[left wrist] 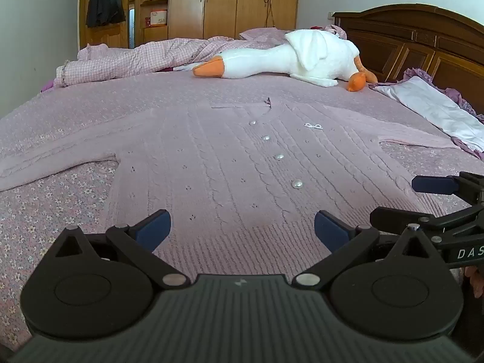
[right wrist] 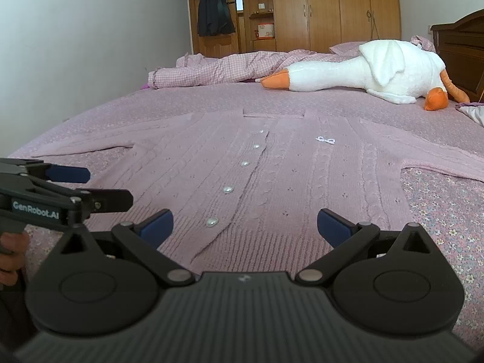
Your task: Fold small clothes
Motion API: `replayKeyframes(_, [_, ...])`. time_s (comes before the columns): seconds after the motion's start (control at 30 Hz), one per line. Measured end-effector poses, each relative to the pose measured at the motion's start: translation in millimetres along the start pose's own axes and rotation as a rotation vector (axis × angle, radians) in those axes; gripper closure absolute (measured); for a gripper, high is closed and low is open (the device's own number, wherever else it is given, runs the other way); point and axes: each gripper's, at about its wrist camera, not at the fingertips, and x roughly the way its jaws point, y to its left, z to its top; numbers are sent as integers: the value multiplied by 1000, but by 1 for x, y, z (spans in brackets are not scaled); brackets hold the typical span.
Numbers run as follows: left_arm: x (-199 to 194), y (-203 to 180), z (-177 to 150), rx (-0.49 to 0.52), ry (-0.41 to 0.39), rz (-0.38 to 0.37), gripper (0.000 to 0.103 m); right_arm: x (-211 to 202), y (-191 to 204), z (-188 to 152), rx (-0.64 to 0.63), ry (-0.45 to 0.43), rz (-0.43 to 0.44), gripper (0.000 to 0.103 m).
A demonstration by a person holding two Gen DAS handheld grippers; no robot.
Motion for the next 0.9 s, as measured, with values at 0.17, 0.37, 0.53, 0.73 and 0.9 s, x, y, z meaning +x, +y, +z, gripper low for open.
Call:
replayKeyframes(0.17, [0,-1,-1,4,1,3,0,-3,1,-1,0,-7,1,0])
replayKeyframes(0.37, [2,0,-2,-3,11,-2,0,-5,1,-1,4,-7,5,0])
replayKeyframes(0.53, [4,0,-1,3,12,2,0,-5,1,-1,-4,-1,-2,0])
replayKeyframes(0.73, [2,2,0,-3,7,2,0,-4,1,-2,-2,-2,-1,0])
replayKeyframes(0.9, [0,2,0,-3,7,1,0,-3,1,-3,-6,-7,1,0])
